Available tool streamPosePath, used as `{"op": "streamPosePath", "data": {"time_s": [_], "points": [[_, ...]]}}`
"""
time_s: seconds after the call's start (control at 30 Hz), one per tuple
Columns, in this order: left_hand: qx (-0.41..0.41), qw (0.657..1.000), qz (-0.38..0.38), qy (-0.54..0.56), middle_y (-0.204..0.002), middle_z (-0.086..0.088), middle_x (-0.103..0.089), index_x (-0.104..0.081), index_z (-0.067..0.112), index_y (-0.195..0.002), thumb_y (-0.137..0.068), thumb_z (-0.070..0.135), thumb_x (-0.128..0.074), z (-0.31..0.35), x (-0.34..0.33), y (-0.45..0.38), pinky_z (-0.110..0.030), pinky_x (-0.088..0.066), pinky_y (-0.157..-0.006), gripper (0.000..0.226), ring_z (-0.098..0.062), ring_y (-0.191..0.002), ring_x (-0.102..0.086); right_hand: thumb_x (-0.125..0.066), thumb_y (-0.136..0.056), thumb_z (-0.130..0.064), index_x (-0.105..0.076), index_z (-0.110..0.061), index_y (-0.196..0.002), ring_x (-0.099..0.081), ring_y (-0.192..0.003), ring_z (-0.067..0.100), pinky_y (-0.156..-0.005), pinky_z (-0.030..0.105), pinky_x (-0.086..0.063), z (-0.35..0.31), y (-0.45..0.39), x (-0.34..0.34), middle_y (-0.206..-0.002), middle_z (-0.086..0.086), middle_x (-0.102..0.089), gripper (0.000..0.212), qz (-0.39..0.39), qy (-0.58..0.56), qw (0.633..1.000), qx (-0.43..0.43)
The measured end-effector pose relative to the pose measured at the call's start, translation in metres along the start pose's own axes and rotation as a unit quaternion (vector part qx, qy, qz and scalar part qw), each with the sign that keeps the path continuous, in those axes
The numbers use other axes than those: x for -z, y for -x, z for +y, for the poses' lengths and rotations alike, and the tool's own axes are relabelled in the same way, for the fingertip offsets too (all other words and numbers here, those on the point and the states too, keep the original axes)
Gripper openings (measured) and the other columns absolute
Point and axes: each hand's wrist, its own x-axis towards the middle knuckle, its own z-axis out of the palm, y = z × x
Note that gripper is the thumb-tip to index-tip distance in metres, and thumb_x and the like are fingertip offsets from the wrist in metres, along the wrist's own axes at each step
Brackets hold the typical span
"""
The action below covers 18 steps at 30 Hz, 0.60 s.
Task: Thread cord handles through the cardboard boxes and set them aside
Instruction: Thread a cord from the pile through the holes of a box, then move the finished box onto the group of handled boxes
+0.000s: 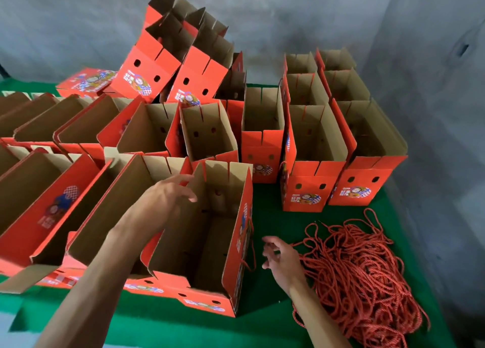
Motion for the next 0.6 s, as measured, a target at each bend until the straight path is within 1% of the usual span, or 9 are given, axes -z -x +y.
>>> {"op": "streamPosePath", "data": {"time_s": [0.07, 0.13, 0.17, 0.27, 0.33, 0.4, 0.43, 0.47, 0.6], "points": [[-0.026, 0.999, 0.020, -0.001, -0.160, 0.002, -0.038, -0.077, 0.024, -0.108, -0.094, 0.000, -0.064, -0.003, 0.001, 0.001, -0.027, -0.040, -0.111, 0.031, -0.016, -0.147, -0.037, -0.057, -0.105, -0.016, -0.073, -0.021, -0.107, -0.068, -0.058, 0.016, -0.060, 0.027, -0.058, -0.020, -0.001, -0.004, -0.091, 0.000, -0.074, 0.018, -0.007, -0.070, 0.998, -0.005], [-0.057, 0.997, 0.044, -0.013, -0.160, 0.006, -0.039, -0.078, 0.034, -0.099, -0.097, 0.012, -0.064, -0.005, 0.003, 0.002, -0.036, -0.037, -0.118, 0.025, -0.013, -0.151, -0.030, -0.056, -0.105, -0.019, -0.075, -0.018, -0.106, -0.066, -0.059, 0.018, -0.057, 0.031, -0.055, -0.035, 0.000, -0.013, -0.084, 0.004, -0.076, 0.019, -0.035, -0.091, 0.995, -0.004], [-0.071, 0.996, 0.042, -0.021, -0.161, 0.006, -0.037, -0.077, 0.037, -0.097, -0.097, 0.016, -0.064, -0.005, 0.005, 0.001, -0.041, -0.035, -0.121, 0.024, -0.013, -0.153, -0.026, -0.056, -0.105, -0.020, -0.075, -0.018, -0.107, -0.069, -0.067, 0.018, -0.062, 0.035, -0.056, -0.040, 0.002, -0.018, -0.086, 0.004, -0.077, 0.020, -0.043, -0.089, 0.995, -0.004], [-0.091, 0.995, 0.031, -0.037, -0.165, 0.007, -0.029, -0.075, 0.041, -0.092, -0.094, 0.020, -0.066, -0.002, 0.009, -0.001, -0.050, -0.029, -0.123, 0.023, -0.014, -0.156, -0.016, -0.055, -0.105, -0.021, -0.076, -0.022, -0.112, -0.074, -0.096, 0.021, -0.091, 0.045, -0.058, -0.046, -0.001, -0.022, -0.102, 0.000, -0.078, 0.022, -0.021, -0.085, 0.996, -0.023], [-0.105, 0.993, 0.034, -0.028, -0.167, 0.008, -0.025, -0.073, 0.040, -0.085, -0.090, 0.017, -0.066, 0.002, 0.008, -0.003, -0.046, -0.018, -0.125, 0.025, -0.013, -0.157, -0.010, -0.057, -0.104, -0.019, -0.075, -0.026, -0.114, -0.074, -0.095, 0.012, -0.092, 0.040, -0.059, -0.053, -0.003, -0.018, -0.102, -0.007, -0.078, 0.022, 0.005, -0.131, 0.990, -0.045], [-0.113, 0.993, 0.032, -0.028, -0.169, 0.010, -0.017, -0.069, 0.041, -0.082, -0.087, 0.016, -0.065, 0.006, 0.006, -0.003, -0.039, -0.007, -0.121, 0.026, -0.011, -0.158, 0.000, -0.058, -0.104, -0.019, -0.073, -0.028, -0.118, -0.071, -0.092, -0.002, -0.085, 0.023, -0.056, -0.061, -0.005, -0.012, -0.101, -0.015, -0.075, 0.022, 0.036, -0.140, 0.988, -0.047], [-0.115, 0.992, 0.028, -0.032, -0.170, 0.010, -0.013, -0.068, 0.041, -0.083, -0.087, 0.016, -0.066, 0.007, 0.006, -0.004, -0.038, -0.005, -0.121, 0.025, -0.009, -0.158, 0.005, -0.058, -0.104, -0.018, -0.072, -0.027, -0.121, -0.069, -0.093, -0.003, -0.084, 0.019, -0.054, -0.065, -0.006, -0.010, -0.104, -0.016, -0.073, 0.023, 0.044, -0.139, 0.988, -0.043], [-0.117, 0.992, 0.023, -0.034, -0.170, 0.011, -0.010, -0.069, 0.041, -0.084, -0.087, 0.017, -0.066, 0.009, 0.006, -0.006, -0.039, -0.005, -0.123, 0.024, -0.008, -0.157, 0.009, -0.058, -0.104, -0.017, -0.071, -0.024, -0.124, -0.068, -0.096, -0.001, -0.086, 0.020, -0.053, -0.068, -0.006, -0.007, -0.108, -0.013, -0.072, 0.025, 0.045, -0.139, 0.988, -0.042], [-0.136, 0.990, 0.005, -0.033, -0.171, 0.012, -0.009, -0.069, 0.044, -0.085, -0.087, 0.018, -0.072, 0.016, 0.010, -0.013, -0.049, -0.014, -0.128, 0.026, -0.006, -0.156, 0.012, -0.057, -0.104, -0.017, -0.067, -0.019, -0.132, -0.066, -0.113, 0.014, -0.103, 0.038, -0.053, -0.073, -0.004, 0.003, -0.122, -0.002, -0.070, 0.030, 0.041, -0.144, 0.988, -0.048]]}}
